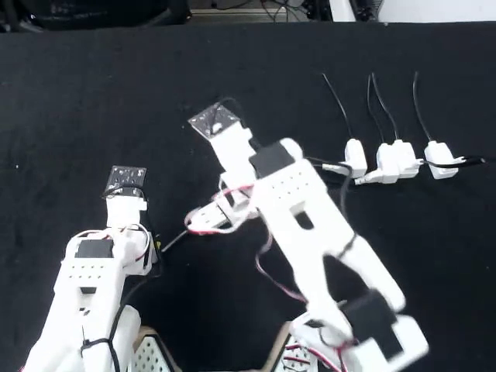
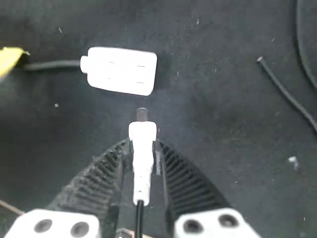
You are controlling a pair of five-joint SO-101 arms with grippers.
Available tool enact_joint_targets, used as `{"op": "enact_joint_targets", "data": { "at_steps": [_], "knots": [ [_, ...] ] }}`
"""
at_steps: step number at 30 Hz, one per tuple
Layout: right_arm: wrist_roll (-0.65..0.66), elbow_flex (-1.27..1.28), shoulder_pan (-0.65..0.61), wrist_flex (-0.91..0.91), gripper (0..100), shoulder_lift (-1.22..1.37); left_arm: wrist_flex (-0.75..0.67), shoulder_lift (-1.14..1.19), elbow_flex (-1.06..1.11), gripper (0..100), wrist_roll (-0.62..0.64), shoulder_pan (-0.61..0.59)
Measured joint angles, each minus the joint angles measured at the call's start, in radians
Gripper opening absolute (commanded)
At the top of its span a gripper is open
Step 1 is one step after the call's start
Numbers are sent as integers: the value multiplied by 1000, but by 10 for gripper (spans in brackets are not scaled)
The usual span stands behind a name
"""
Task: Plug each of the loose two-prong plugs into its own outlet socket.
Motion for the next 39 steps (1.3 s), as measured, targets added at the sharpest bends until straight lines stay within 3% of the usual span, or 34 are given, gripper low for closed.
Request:
{"op": "enact_joint_targets", "data": {
  "at_steps": [17, 28, 39],
  "knots": [
    [-89, -589, -2, 288, 11, 566, 0, -12, 11, 188, 0, 0],
    [-89, -772, -46, 307, 11, 713, 0, -12, 11, 188, 0, 12],
    [87, -789, -52, 308, 11, 726, 0, -12, 11, 188, 0, 18]
  ]
}}
